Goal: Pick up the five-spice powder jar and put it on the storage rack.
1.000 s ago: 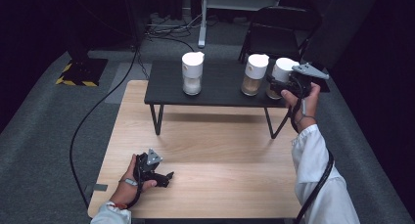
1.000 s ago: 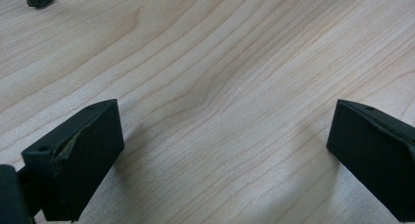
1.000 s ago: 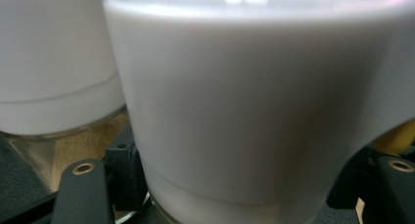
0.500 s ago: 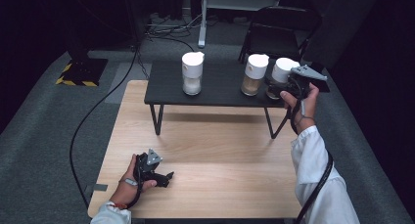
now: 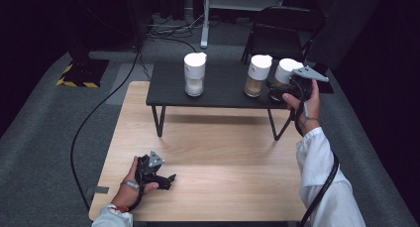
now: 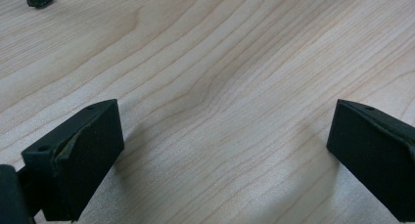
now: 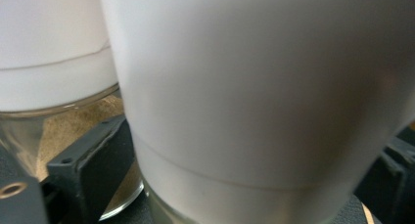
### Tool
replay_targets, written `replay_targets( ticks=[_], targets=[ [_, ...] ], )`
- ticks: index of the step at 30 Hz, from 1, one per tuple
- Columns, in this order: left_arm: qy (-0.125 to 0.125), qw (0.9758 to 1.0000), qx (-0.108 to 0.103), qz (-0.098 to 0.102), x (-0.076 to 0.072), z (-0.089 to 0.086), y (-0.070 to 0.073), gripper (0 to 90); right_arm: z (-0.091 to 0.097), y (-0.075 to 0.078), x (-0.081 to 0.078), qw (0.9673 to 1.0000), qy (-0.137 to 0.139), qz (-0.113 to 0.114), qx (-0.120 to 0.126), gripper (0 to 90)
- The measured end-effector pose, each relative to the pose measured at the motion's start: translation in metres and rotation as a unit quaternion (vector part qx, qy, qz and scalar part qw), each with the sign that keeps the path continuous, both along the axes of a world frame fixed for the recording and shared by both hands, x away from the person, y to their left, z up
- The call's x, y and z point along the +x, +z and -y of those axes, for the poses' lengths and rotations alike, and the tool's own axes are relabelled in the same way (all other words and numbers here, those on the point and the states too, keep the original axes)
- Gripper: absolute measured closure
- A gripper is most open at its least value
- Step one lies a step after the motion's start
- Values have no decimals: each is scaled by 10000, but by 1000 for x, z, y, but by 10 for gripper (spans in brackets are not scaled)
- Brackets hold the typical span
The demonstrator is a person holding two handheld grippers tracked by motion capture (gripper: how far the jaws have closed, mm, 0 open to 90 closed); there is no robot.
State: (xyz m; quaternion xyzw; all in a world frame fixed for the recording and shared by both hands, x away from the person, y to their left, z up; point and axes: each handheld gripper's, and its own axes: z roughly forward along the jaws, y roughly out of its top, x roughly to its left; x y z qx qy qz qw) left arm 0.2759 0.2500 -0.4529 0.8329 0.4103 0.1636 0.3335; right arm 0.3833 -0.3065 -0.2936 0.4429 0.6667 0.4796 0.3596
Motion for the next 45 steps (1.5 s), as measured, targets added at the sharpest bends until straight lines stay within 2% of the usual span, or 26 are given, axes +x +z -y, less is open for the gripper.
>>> replay_targets(
  ticks=[12,25,30,37,45],
  targets=[
    [2,10000,4,-1,0,0,0,0,3,8,-5,9990,143,33,-413,12],
    [1,10000,4,0,0,0,0,1,6,12,-18,9980,272,129,-557,11],
    [4,10000,2,0,0,0,0,1,8,9,-25,9983,287,236,-450,8],
    [3,10000,-2,1,0,0,0,0,9,6,-36,9967,320,374,-641,6],
    [2,10000,5,-1,0,0,0,0,15,4,-46,9960,415,470,-640,3]
  ],
)
